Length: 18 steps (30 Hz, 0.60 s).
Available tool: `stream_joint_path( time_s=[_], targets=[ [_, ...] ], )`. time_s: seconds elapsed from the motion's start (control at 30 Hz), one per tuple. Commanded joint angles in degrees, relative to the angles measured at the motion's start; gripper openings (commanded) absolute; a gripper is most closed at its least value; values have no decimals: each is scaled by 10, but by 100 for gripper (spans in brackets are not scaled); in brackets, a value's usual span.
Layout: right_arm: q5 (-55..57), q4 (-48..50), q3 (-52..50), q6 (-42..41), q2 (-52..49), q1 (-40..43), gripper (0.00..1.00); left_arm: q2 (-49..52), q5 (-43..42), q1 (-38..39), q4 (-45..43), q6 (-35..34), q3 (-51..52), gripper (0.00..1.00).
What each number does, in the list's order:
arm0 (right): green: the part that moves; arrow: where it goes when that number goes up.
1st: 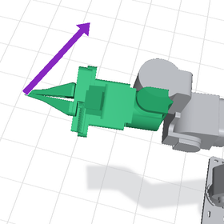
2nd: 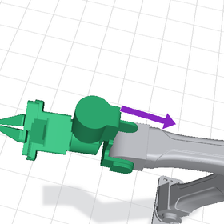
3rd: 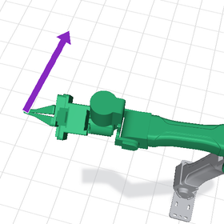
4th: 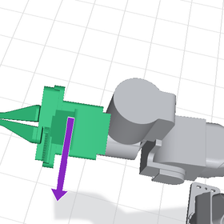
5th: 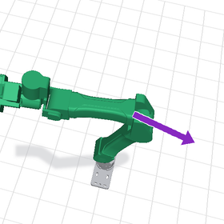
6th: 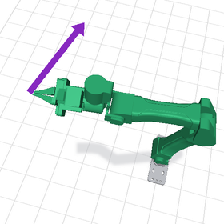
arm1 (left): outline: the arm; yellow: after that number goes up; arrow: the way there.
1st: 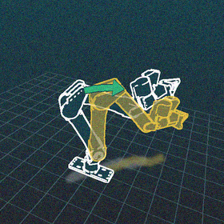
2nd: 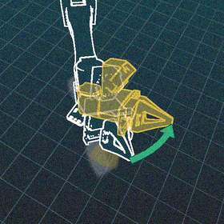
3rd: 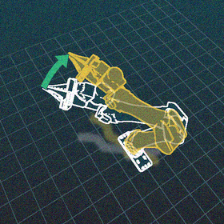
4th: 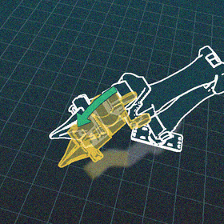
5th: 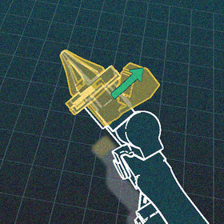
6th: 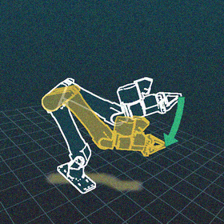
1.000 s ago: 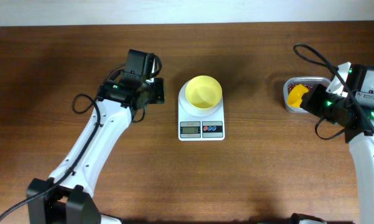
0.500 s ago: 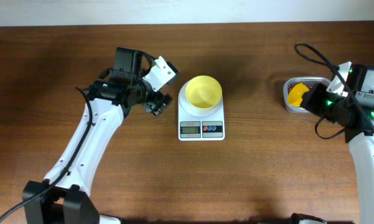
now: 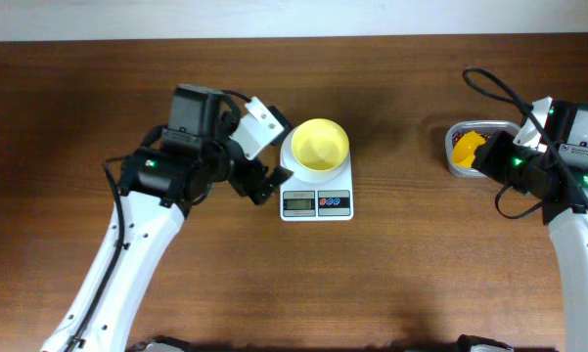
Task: Scoop item into bowl and weigh 50g on scale
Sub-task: 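Retract the left gripper and move the scoop over the bean tub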
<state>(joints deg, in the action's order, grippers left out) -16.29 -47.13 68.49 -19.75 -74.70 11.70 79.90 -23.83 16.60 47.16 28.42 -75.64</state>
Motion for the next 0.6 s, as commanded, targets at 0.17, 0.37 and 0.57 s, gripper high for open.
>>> stream_joint_path(
  time_s=[0.17, 0.37, 0.57],
  targets=[
    [5, -2, 12, -6, 0, 4, 4, -12, 37, 28, 46, -26, 6, 99],
    [5, -2, 12, -6, 0, 4, 4, -12, 37, 28, 50, -59, 6, 99],
    [5, -3, 12, -6, 0, 4, 4, -12, 37, 28, 50, -59, 6, 99]
  ],
)
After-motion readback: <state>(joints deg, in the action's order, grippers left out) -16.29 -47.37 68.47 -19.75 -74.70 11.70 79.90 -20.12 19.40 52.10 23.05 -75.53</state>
